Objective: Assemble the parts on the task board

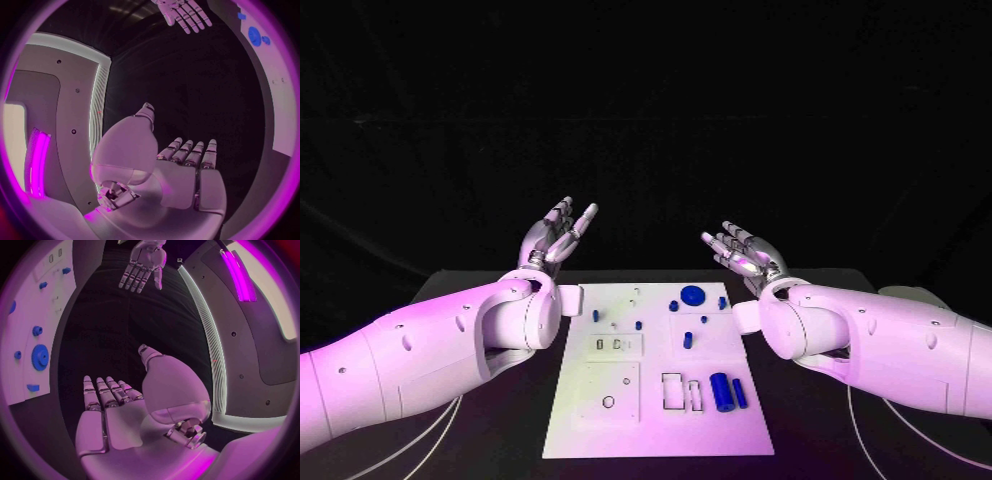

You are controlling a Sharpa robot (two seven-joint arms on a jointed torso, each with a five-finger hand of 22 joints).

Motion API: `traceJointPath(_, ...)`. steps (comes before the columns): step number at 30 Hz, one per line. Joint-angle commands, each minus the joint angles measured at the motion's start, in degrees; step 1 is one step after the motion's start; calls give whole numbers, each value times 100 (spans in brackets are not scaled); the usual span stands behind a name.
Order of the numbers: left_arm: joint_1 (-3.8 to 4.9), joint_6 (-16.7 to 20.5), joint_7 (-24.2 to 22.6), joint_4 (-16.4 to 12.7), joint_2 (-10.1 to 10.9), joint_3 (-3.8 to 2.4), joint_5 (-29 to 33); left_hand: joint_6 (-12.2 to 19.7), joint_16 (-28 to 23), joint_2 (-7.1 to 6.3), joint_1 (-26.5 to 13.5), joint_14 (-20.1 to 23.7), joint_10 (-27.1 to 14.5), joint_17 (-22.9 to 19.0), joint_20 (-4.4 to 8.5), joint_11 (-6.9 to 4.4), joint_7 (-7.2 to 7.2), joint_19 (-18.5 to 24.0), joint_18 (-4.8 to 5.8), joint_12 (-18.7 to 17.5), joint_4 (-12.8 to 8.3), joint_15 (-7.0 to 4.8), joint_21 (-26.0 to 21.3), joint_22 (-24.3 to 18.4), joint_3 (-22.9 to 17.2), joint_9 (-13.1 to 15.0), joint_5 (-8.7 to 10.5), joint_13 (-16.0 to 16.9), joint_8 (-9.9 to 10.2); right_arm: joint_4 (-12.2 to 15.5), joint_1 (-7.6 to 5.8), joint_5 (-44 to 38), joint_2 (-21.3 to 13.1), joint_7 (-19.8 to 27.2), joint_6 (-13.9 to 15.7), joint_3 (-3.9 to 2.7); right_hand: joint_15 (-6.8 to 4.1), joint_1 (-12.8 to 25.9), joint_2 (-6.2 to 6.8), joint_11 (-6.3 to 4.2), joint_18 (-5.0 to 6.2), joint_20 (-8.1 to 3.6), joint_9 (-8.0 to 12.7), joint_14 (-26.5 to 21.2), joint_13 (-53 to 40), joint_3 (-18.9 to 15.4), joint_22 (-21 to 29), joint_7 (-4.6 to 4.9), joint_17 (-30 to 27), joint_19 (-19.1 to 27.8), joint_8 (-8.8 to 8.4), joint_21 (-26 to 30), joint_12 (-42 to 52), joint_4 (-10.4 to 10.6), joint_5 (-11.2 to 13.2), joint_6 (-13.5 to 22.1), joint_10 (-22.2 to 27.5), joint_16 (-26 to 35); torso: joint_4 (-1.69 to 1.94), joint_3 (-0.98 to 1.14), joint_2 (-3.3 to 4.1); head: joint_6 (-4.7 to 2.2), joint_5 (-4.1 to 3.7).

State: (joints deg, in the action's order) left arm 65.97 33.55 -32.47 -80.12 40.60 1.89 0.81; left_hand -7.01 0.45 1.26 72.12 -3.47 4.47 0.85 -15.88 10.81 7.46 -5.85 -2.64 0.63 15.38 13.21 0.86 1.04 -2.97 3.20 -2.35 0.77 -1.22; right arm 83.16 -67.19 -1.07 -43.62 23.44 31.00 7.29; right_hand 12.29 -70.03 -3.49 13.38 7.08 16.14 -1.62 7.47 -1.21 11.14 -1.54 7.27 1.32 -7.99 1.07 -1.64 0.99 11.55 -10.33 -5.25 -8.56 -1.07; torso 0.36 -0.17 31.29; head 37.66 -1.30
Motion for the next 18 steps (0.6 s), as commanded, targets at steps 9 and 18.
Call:
traceJointPath(9,28,-577,-344,44,-29,5,46,-544,450,27,594,-1046,847,309,-114,278,823,-799,-84,196,33,345,298,171,-107,210,-38,125,-201,-221,-215,-353,45,-579,-1517,203,65,-1075,272,97,76,36,-574,3036,-230,759,-461,942,500,-2903,841,-1082,519,-1115,-43,-2411,-3095,-931,1,0,1,1,1)
traceJointPath(18,25,-956,-410,-360,407,7,-205,-2254,1675,-293,1403,-3449,3087,943,-64,403,879,-3271,-517,811,-457,-42,1291,600,-184,796,-44,314,-938,-342,-456,-3368,-172,-807,-336,181,-350,-802,755,-227,344,-122,-753,4648,-245,1575,-480,693,666,-4010,1220,-1435,550,-1480,-14,-3979,-4730,-1354,-11,-61,272,66,-28)
